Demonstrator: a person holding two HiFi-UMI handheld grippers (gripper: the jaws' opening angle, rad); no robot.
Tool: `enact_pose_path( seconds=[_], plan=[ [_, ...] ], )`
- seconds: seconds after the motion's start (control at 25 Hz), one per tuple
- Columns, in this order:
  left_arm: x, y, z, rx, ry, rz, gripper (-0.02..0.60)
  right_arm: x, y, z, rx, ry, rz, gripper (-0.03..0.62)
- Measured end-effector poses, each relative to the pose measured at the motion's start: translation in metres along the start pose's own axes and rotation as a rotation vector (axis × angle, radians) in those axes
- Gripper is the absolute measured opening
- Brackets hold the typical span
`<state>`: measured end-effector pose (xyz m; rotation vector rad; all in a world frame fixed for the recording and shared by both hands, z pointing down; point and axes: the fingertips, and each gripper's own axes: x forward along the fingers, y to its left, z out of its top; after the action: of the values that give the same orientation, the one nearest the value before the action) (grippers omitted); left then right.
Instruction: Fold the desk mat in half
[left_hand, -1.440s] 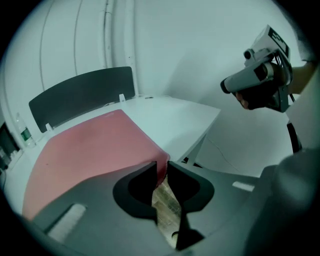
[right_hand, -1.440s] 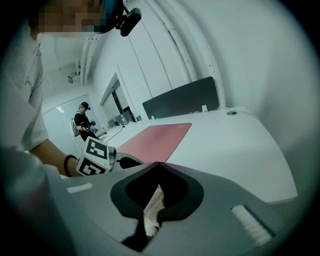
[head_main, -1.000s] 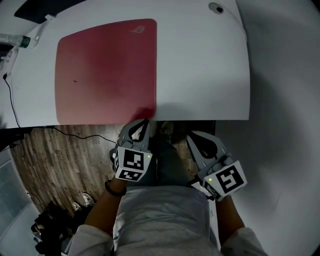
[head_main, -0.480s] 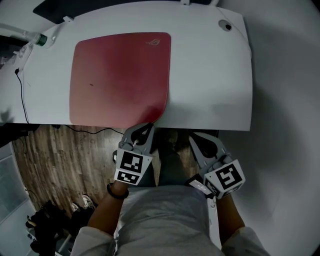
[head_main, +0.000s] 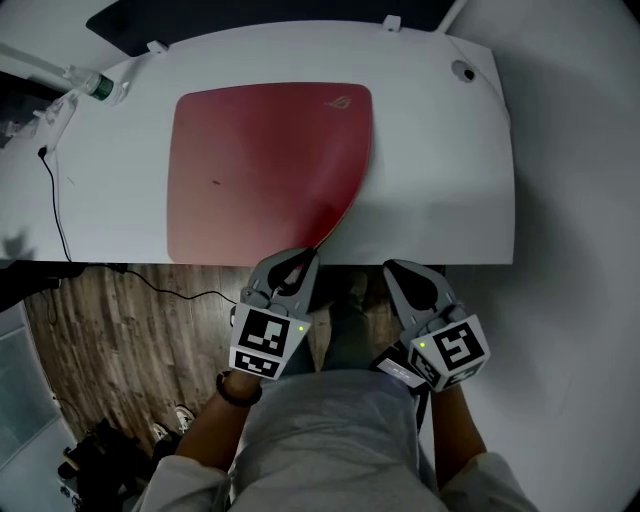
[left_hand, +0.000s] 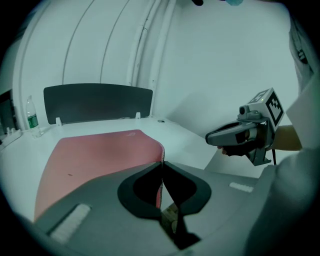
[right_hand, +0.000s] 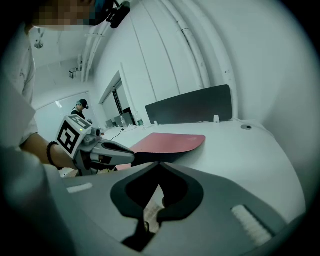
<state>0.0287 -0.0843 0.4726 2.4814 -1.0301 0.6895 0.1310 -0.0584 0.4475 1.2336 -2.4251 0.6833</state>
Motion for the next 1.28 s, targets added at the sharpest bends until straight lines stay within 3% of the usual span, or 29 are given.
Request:
enact_pose_path(
  seconds=[0.4,1.28],
  plan=[
    [-0.046,0.068,0.011,0.012,-0.052,-0.009,0.032,0.038,0.051,0.025,-0.001,-0.039,-0.051,0.006],
    [-0.11,0.164,-0.038,-0.127,-0.055,0.106,0.032,0.095,0.122,0.035,-0.086,-0.006,0.025,0.006]
  ],
)
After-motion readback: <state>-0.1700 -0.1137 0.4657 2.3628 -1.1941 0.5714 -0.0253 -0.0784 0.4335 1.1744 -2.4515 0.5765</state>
